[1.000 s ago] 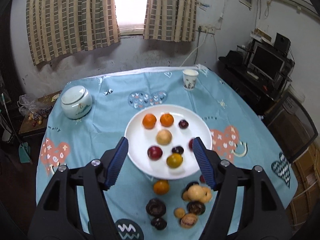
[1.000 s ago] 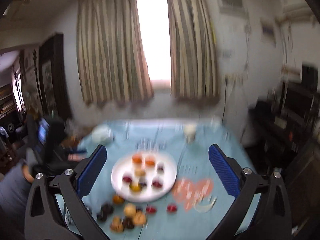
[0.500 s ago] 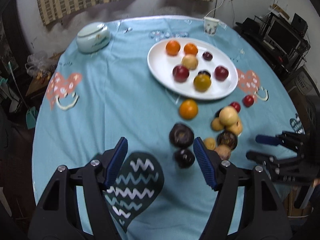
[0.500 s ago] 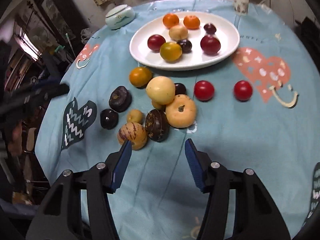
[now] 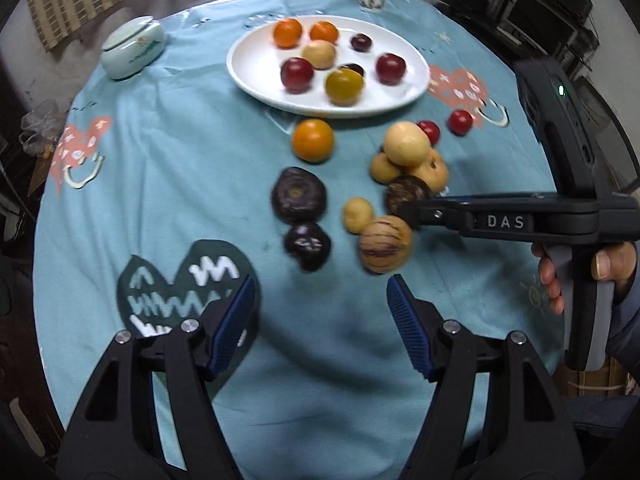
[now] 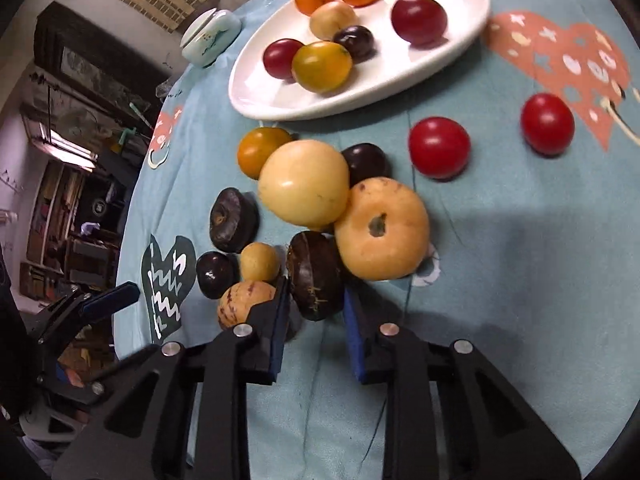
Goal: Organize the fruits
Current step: 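Grasp a striped brown fruit with the left tool while the right tool grasps a dark plum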
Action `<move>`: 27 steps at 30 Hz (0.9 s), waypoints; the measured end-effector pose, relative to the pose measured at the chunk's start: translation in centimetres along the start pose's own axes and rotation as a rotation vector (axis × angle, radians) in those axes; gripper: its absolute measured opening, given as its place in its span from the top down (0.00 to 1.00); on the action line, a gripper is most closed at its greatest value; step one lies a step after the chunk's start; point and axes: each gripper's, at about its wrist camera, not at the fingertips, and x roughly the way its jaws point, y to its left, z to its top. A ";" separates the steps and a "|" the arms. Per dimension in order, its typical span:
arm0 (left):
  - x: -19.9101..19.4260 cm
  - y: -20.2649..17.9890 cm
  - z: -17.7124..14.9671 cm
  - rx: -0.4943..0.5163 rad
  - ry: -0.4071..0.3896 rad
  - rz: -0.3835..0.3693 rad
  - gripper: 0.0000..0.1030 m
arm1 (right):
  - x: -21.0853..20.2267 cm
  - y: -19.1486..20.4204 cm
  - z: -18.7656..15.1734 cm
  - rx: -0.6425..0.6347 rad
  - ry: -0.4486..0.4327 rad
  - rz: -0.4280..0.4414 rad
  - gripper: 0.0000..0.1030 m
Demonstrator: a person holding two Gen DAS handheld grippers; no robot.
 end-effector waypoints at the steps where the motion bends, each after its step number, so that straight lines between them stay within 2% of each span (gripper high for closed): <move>1: 0.4 -0.5 0.0 0.010 0.010 -0.007 0.32 | -0.4 0.2 -0.1 -0.018 -0.005 -0.002 0.76; 7: 1.8 -2.2 0.5 0.043 0.032 -0.046 0.32 | -3.5 -1.1 -1.0 -0.030 -0.051 -0.034 0.76; 13: 3.9 -3.3 2.0 0.018 0.046 -0.093 0.33 | -4.8 -3.0 -2.3 0.025 -0.076 -0.055 0.76; 15: 4.7 -3.4 2.6 0.008 0.060 -0.094 0.41 | -5.1 -3.5 -2.6 0.046 -0.080 -0.058 0.77; 16: 5.0 -3.4 2.7 0.002 0.068 -0.098 0.50 | -5.3 -3.6 -2.7 0.052 -0.083 -0.059 0.77; 19: 6.1 -3.3 3.3 -0.028 0.091 -0.101 0.64 | -5.7 -3.8 -3.1 0.056 -0.088 -0.057 0.77; 23: 5.9 -3.3 3.5 -0.031 0.085 -0.112 0.66 | -6.3 -3.6 -3.3 0.041 -0.100 -0.058 0.77; 27: 4.3 -3.6 3.3 -0.002 0.040 -0.127 0.67 | -6.6 -2.9 -3.4 0.006 -0.107 -0.060 0.77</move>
